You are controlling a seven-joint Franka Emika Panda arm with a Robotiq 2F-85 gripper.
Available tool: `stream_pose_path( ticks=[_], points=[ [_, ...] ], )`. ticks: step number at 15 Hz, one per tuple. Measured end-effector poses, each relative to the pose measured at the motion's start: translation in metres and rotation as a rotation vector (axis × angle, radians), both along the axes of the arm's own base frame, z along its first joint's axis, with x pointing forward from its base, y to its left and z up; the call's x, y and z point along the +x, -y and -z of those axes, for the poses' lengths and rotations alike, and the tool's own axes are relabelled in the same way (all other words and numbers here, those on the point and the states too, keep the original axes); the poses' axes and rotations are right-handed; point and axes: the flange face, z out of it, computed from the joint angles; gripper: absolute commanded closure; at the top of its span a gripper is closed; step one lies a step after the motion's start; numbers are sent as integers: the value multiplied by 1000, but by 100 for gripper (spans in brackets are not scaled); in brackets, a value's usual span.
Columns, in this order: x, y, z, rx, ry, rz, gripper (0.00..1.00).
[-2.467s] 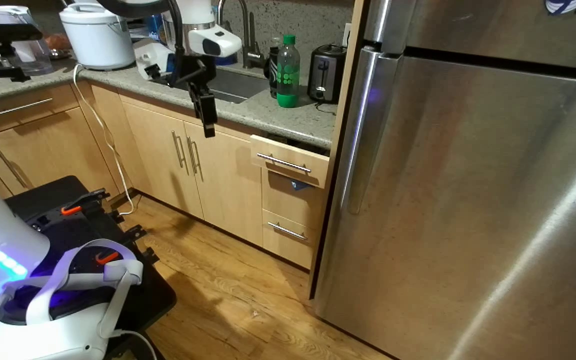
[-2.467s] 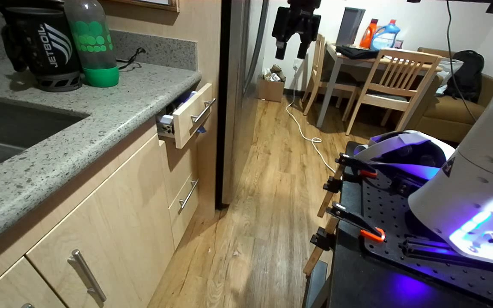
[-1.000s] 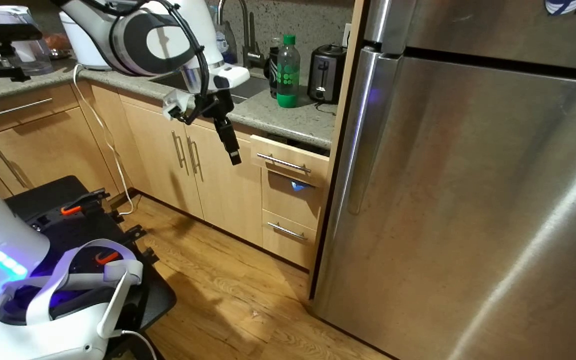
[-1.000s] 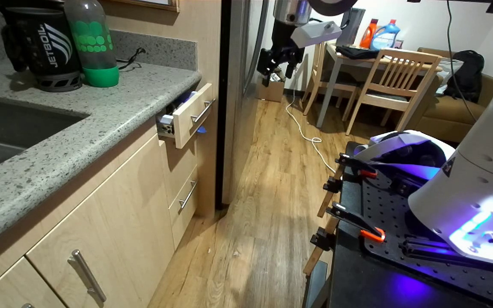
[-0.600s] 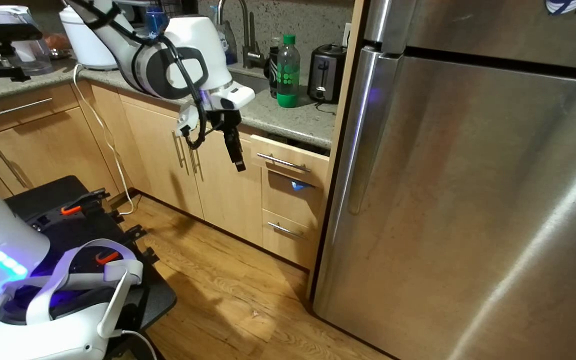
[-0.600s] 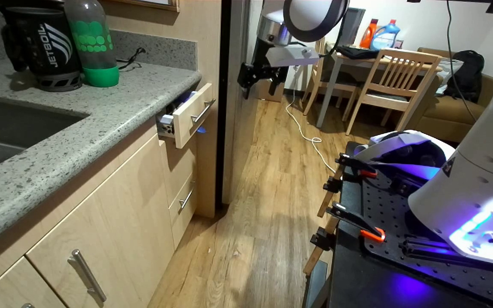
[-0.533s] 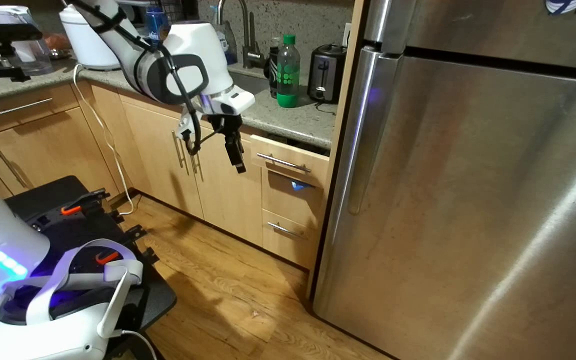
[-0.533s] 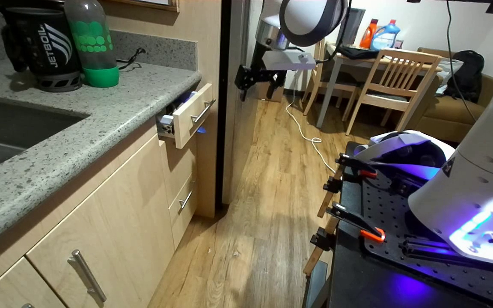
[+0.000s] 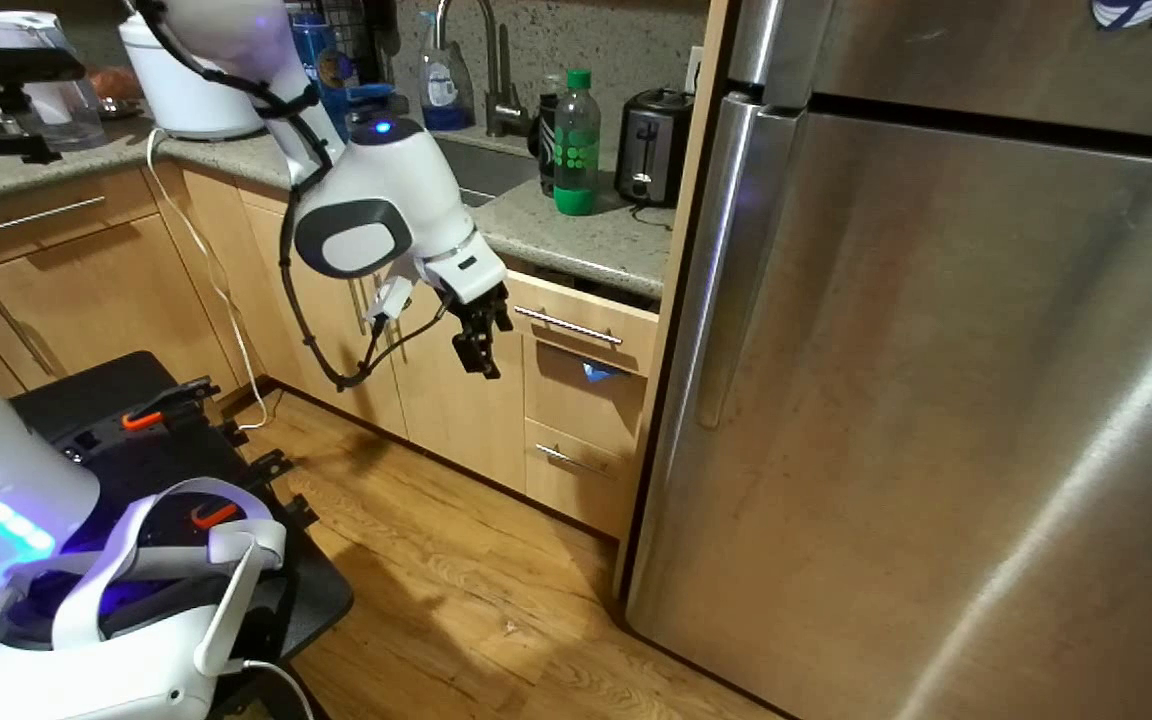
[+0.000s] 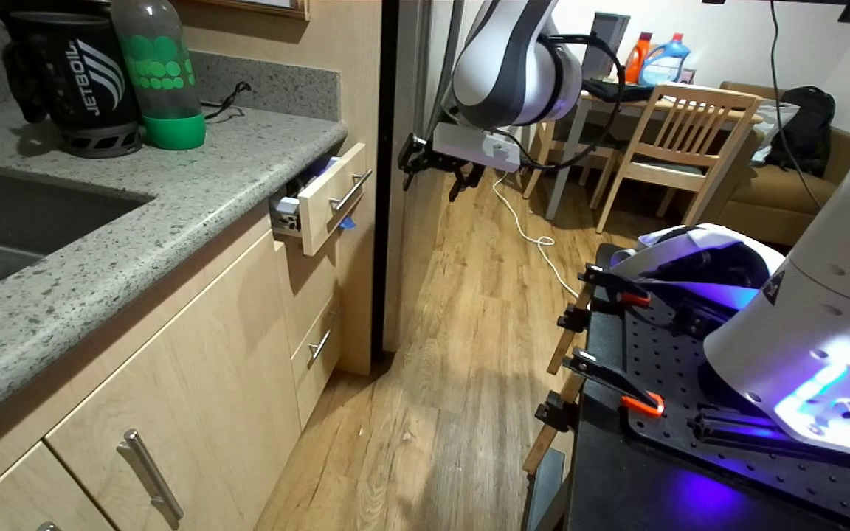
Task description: Open the first top drawer
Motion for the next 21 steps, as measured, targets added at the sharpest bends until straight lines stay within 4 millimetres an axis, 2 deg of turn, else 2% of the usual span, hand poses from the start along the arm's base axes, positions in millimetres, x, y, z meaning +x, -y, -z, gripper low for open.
stream_pose_path(
  ticks=[3, 6, 8, 10, 12, 13, 15, 21],
  points=[
    [-4, 16, 20, 5, 51, 56, 0],
    [-5, 31, 29, 1, 110, 102, 0],
    [-2, 37, 29, -1, 140, 114, 0],
    [13, 42, 16, -15, 180, 101, 0],
    [28, 41, 4, -31, 212, 64, 0],
    [31, 34, 3, -31, 213, 21, 0],
    [29, 22, 6, -16, 205, -25, 0],
    [31, 18, 9, -8, 204, -36, 0]
  ],
)
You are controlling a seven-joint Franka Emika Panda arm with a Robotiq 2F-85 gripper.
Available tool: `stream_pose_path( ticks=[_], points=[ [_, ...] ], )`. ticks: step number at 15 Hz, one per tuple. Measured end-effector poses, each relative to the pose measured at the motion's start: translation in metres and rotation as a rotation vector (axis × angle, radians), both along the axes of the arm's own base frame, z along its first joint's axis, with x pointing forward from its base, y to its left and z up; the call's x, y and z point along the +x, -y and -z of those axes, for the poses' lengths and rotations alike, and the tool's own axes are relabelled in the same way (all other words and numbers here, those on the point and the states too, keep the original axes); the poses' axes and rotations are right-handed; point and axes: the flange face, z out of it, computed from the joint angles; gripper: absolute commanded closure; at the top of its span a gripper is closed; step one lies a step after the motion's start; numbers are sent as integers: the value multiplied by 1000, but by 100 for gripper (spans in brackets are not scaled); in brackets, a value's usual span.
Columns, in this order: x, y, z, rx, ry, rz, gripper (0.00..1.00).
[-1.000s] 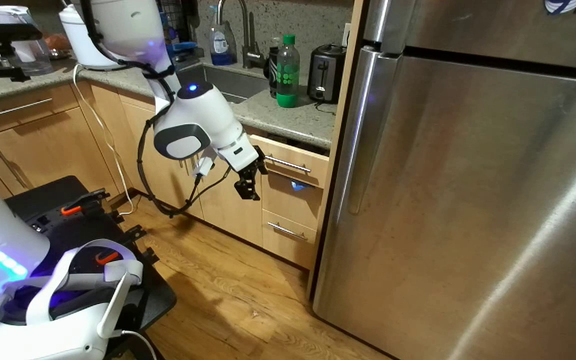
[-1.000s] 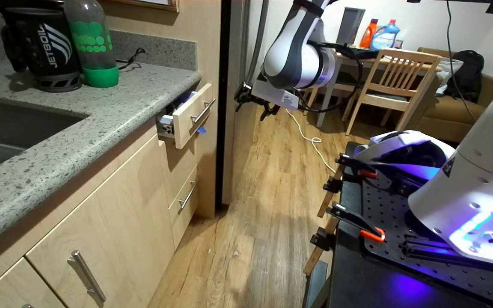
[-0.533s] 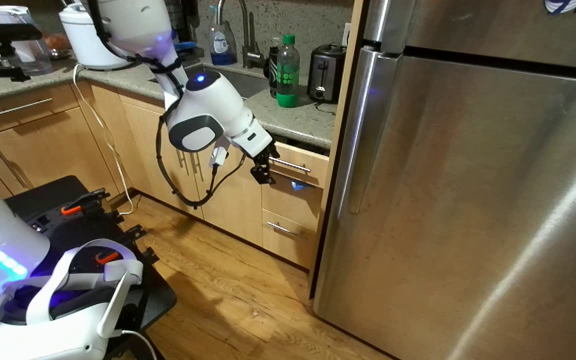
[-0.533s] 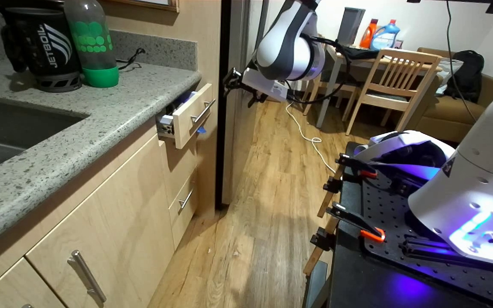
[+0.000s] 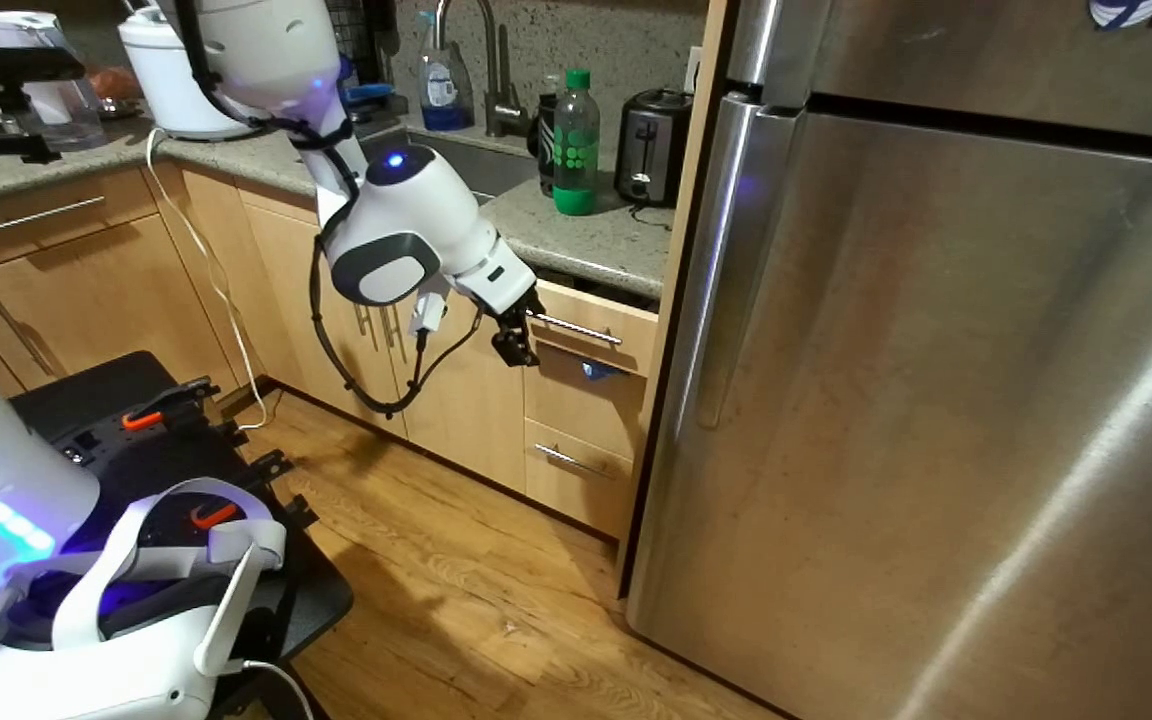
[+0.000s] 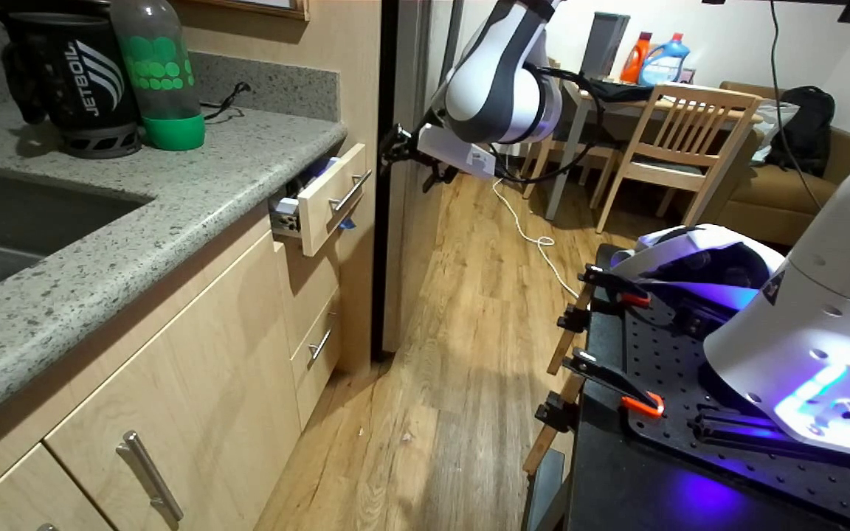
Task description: Open the first top drawer
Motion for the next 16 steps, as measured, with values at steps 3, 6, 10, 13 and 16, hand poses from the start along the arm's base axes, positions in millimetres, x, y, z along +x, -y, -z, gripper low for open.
stream_pose_path(
  ticks=[3, 6, 10, 13, 16],
  points=[
    [18, -11, -10, 24, 43, -15, 0],
    [38, -20, -19, 50, 89, -26, 0],
    [50, -23, -18, 79, 112, -26, 0],
    [50, -21, -14, 98, 114, -15, 0],
    [47, -14, -15, 111, 121, -1, 0]
  ],
)
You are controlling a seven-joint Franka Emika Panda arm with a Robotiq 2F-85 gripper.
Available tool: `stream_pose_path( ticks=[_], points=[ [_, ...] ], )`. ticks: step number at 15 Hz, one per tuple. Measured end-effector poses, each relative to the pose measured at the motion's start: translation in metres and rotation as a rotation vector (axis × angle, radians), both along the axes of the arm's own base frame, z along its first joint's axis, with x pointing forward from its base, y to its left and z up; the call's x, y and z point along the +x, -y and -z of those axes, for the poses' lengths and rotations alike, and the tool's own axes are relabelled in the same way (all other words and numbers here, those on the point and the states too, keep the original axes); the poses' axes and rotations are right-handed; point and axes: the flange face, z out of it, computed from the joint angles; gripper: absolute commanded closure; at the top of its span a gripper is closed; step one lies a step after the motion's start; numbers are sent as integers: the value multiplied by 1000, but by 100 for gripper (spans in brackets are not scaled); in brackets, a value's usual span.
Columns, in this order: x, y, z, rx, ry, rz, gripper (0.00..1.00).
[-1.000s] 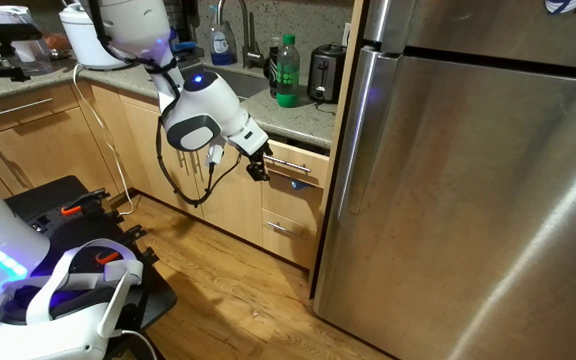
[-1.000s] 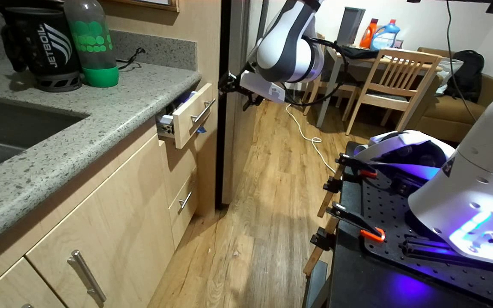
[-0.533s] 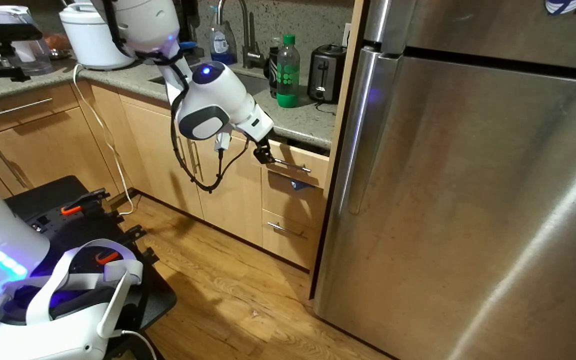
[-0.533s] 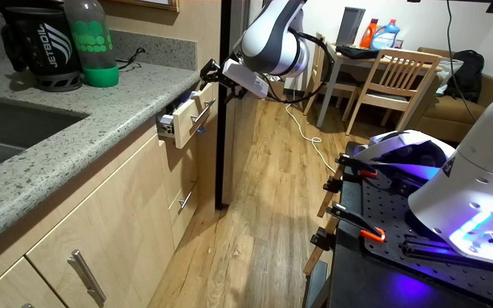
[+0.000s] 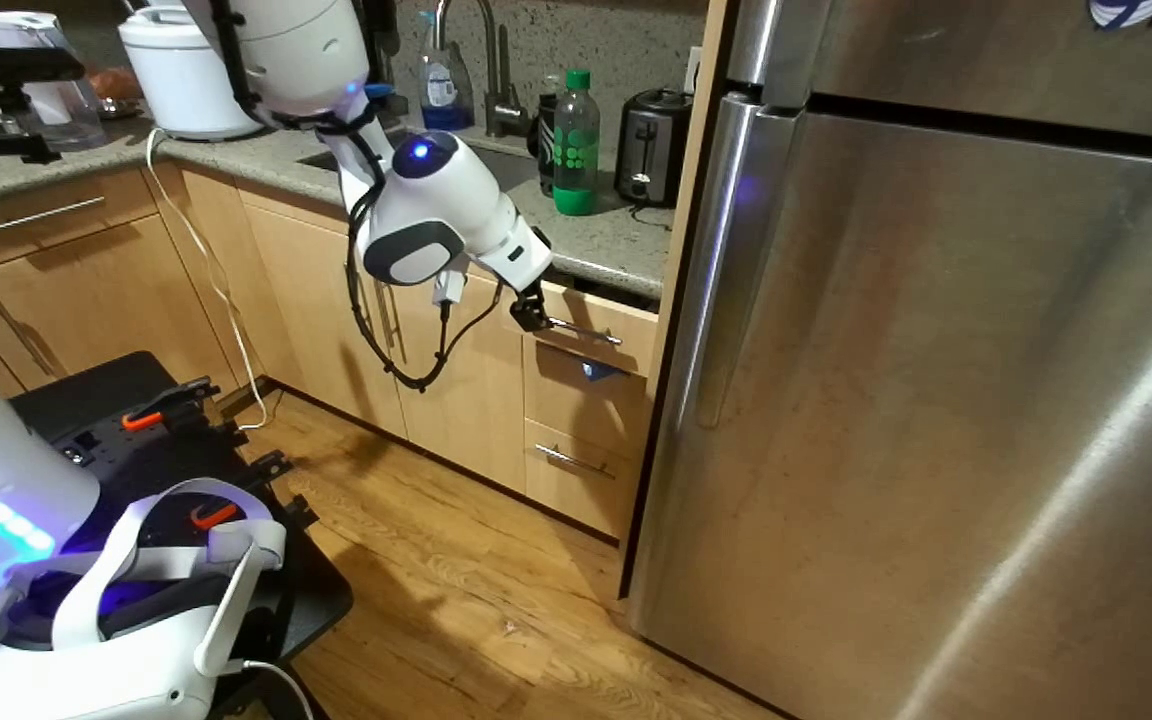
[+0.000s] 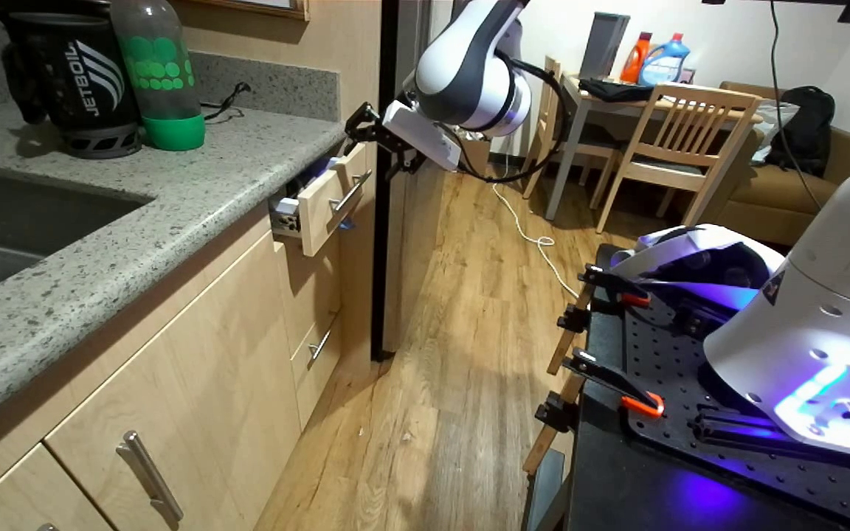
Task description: Open the first top drawer
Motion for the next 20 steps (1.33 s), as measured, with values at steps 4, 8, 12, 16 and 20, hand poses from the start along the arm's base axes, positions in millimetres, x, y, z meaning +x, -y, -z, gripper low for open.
stream_pose_path(
  ticks=[4, 8, 12, 16, 20],
  points=[
    [-11, 9, 2, 11, -5, 3, 0],
    [-30, 1, 20, 29, -55, -12, 0],
    [-30, -4, 23, 37, -56, -30, 0],
    [-29, -4, 29, 53, -52, -39, 0],
    [-26, -4, 42, 76, -58, -32, 0]
  ],
)
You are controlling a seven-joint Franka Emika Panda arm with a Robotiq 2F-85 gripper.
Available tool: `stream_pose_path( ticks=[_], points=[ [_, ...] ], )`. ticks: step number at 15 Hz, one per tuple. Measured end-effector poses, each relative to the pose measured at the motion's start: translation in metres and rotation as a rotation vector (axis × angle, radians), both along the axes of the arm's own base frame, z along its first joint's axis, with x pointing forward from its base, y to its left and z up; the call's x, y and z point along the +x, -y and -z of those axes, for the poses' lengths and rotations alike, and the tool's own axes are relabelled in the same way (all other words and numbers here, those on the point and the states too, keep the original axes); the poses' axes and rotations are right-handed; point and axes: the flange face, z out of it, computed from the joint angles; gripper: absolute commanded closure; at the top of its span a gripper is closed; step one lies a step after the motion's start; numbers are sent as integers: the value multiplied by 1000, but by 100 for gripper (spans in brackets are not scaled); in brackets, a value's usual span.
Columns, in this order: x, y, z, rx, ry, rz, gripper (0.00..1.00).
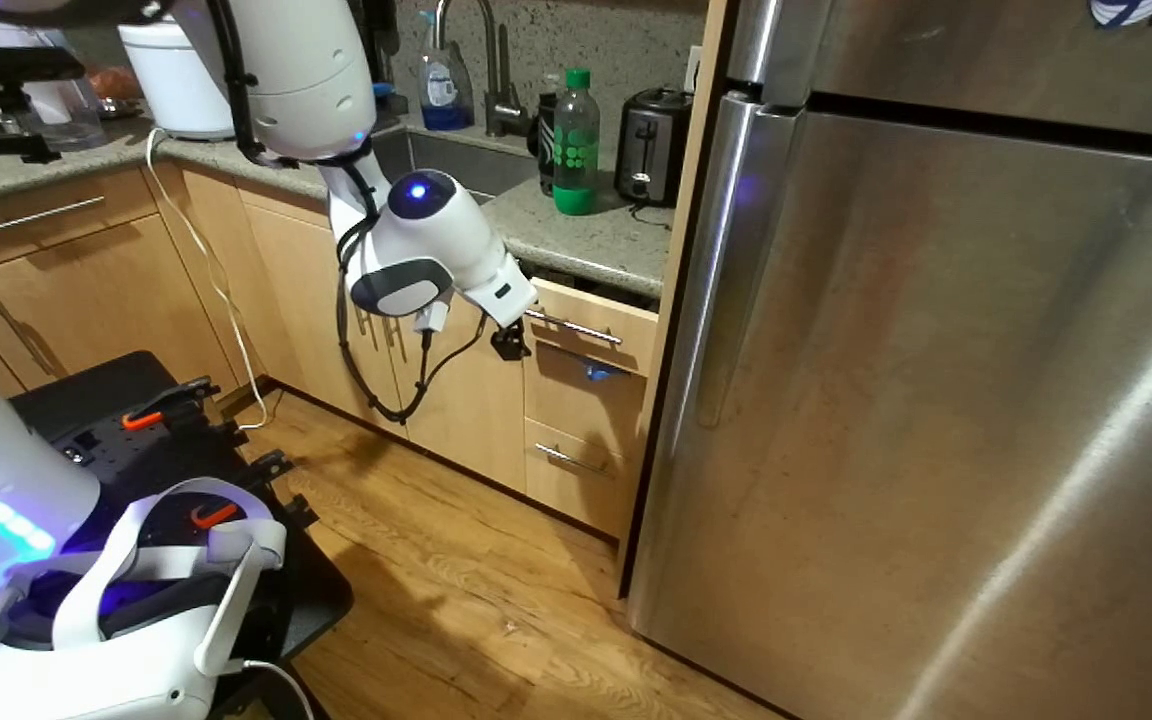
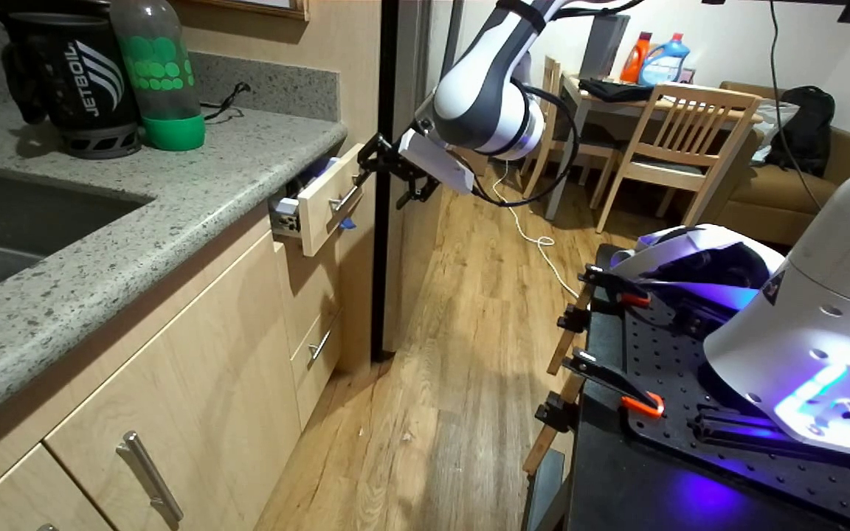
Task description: Open the first top drawer
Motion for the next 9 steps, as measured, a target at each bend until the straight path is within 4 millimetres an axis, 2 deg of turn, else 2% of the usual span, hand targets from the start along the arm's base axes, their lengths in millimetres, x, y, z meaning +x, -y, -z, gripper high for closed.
stream_pose_path(
  ticks=[9],
  points=[
    [13, 20, 15, 25, 19, 46, 0]
  ],
)
